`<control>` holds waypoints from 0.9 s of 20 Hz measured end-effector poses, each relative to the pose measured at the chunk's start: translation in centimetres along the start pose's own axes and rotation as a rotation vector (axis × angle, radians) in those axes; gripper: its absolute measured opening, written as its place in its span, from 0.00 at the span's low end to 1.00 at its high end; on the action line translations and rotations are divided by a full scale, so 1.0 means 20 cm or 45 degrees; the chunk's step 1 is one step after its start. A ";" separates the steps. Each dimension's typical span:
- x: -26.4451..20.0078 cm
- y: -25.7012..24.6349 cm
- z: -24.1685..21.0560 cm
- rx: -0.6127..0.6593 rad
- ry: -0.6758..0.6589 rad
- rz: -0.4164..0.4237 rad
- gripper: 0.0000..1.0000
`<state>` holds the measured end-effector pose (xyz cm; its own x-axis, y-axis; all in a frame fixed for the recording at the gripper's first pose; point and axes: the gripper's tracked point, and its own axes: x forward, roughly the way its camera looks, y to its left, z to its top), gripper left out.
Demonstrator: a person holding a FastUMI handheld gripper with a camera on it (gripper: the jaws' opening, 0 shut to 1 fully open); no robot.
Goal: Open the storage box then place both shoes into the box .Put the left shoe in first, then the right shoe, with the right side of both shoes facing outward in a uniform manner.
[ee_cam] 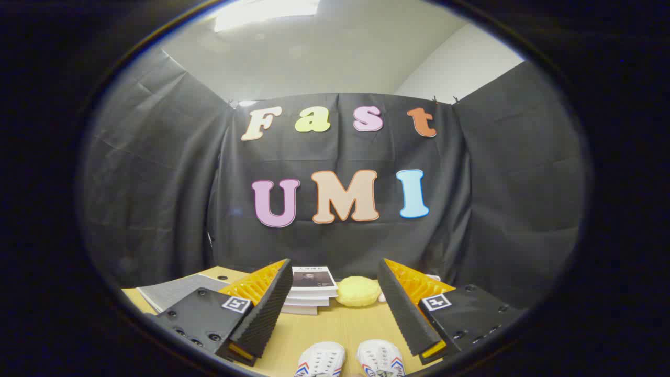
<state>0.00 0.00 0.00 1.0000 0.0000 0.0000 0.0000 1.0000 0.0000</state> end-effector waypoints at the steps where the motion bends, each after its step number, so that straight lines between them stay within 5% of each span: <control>1: -0.01 0.00 -0.01 -0.003 0.002 0.001 1.00; 18: -0.03 0.05 -0.06 -0.014 0.027 0.038 1.00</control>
<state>-0.68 0.93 -1.24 0.9993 0.0294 -0.0215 -0.0296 0.9995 -0.0109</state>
